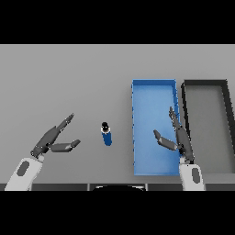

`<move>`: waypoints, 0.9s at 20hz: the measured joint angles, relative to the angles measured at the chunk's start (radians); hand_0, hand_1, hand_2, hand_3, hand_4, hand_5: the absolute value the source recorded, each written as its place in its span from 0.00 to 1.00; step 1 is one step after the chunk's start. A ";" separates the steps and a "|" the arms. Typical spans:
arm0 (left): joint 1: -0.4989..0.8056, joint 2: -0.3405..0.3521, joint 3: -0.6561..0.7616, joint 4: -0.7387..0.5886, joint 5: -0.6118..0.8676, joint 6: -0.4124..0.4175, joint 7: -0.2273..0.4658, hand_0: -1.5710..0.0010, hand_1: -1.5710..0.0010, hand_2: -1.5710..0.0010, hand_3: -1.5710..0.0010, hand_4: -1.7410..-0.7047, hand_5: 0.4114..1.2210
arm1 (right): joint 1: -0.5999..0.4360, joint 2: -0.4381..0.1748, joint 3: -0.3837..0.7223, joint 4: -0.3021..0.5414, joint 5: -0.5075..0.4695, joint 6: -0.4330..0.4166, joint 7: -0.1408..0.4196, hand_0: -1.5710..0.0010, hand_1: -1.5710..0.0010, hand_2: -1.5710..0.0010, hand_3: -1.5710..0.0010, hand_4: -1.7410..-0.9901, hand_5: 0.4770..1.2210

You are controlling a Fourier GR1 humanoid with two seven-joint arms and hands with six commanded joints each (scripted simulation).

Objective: Pick up the blue pipe and place it into the blue bin.

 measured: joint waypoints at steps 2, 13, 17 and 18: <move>-0.008 -0.001 -0.028 -0.032 0.012 -0.024 0.054 1.00 1.00 1.00 1.00 0.64 0.09 | 0.000 -0.001 -0.001 -0.002 -0.001 0.001 -0.002 1.00 1.00 1.00 1.00 0.67 0.17; -0.095 -0.181 -0.180 0.051 -0.093 -0.050 0.084 1.00 1.00 1.00 1.00 0.60 0.04 | 0.029 0.005 0.003 -0.031 -0.010 0.007 0.000 1.00 1.00 1.00 1.00 0.62 0.19; -0.152 -0.277 -0.202 0.147 -0.101 -0.052 0.108 1.00 1.00 1.00 1.00 0.60 0.04 | 0.034 -0.004 -0.010 -0.026 -0.015 0.008 0.007 1.00 1.00 1.00 1.00 0.62 0.17; -0.165 -0.291 -0.202 0.165 -0.096 -0.062 0.100 1.00 1.00 1.00 1.00 0.61 0.04 | 0.042 0.002 -0.008 -0.031 -0.020 0.010 -0.008 1.00 1.00 1.00 1.00 0.62 0.17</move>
